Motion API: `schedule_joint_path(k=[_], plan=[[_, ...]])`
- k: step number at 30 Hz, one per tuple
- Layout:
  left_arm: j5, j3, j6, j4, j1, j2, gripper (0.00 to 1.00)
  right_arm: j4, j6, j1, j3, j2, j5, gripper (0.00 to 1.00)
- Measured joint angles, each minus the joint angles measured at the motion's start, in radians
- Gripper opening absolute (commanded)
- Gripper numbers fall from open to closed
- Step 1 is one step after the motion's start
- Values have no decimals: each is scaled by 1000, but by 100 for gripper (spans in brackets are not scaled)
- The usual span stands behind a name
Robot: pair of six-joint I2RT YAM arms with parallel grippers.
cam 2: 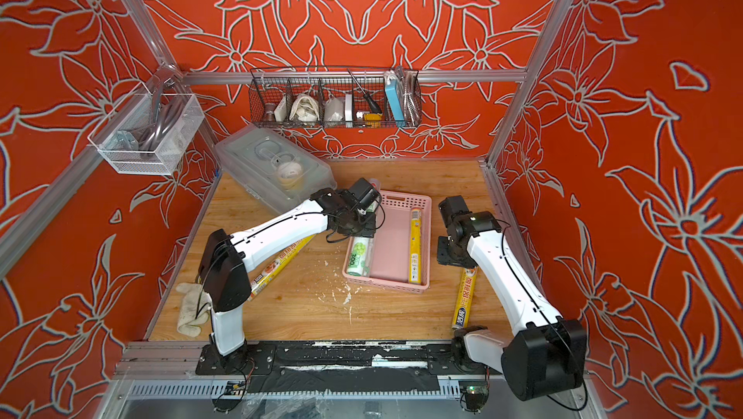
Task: Put the plastic wrap into the basket
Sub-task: Place the plastic wrap in the basket.
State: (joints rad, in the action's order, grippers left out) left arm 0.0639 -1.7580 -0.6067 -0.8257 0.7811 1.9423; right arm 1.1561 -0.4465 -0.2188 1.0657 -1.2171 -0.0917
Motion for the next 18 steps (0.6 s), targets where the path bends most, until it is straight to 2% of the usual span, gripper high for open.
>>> schedule_joint_path(k=[9,18], plan=[[-28,-83,-23,15,0,118,37,8,16,0,3,0,23,49],[-33,-92,-31,30,0,157,36,27,24,0,16,0,23,49]])
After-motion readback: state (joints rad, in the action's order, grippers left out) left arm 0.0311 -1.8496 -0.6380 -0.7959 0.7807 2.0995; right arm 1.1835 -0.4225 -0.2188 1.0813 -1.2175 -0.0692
